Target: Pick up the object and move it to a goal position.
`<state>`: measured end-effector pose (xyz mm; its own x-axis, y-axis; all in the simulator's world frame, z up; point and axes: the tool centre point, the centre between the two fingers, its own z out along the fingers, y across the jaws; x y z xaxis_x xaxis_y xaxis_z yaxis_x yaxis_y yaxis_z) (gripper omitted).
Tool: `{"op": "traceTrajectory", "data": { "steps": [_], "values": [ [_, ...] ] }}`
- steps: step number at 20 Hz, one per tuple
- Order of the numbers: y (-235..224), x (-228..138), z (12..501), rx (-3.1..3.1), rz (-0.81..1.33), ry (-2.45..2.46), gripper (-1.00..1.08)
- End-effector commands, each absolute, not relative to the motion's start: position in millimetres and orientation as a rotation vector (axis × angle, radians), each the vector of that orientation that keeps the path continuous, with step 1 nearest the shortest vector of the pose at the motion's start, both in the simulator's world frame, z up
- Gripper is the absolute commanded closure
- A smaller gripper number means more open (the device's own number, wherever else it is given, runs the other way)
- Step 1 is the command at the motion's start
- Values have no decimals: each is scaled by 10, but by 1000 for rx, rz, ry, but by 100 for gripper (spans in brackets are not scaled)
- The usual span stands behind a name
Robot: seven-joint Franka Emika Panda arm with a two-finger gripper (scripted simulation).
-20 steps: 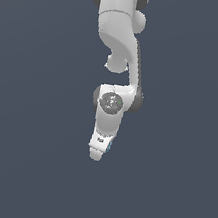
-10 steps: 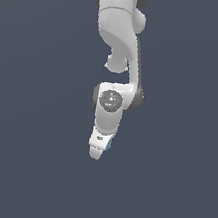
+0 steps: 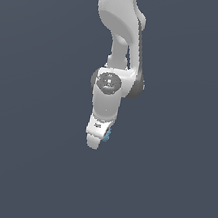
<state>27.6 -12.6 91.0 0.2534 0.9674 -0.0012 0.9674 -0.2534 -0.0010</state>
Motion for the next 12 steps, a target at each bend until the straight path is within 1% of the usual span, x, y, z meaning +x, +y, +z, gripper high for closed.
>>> {"op": "traceTrajectory", "data": {
  "steps": [1, 12],
  "values": [
    [-183, 193, 1097, -2488, 2, -1920, 108],
    [-435, -179, 1949, -2488, 2, -1920, 108]
  ]
}}
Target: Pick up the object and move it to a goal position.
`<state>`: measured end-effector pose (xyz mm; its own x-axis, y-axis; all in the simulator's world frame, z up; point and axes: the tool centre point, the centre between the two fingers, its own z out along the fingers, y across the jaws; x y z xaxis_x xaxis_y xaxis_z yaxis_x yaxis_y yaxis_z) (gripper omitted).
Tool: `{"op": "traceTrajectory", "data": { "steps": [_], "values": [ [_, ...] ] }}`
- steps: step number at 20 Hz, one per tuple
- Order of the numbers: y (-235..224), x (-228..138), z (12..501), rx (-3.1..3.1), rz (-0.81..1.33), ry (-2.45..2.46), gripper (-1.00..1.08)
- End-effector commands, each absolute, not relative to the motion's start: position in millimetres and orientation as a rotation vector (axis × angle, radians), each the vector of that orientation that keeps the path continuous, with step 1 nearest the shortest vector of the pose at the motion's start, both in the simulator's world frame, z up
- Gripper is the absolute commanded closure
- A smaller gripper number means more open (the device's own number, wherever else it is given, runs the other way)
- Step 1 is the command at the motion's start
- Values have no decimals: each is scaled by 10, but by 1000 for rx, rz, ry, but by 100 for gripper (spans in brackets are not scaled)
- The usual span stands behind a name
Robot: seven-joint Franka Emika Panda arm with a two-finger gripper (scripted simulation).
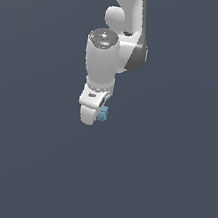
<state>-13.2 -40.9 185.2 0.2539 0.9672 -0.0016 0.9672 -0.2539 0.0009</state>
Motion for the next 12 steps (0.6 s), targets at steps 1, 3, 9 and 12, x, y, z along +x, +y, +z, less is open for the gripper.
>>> {"op": "traceTrajectory", "data": {
  "steps": [1, 3, 9, 12],
  "values": [
    [-453, -202, 2005, 2487, -1, 1919, 108],
    [-481, -240, 2103, 2487, -1, 1919, 108],
    [-535, -304, 2283, 2487, 0, 1919, 108],
    [-543, -307, 2307, 2487, 0, 1919, 108]
  ]
}}
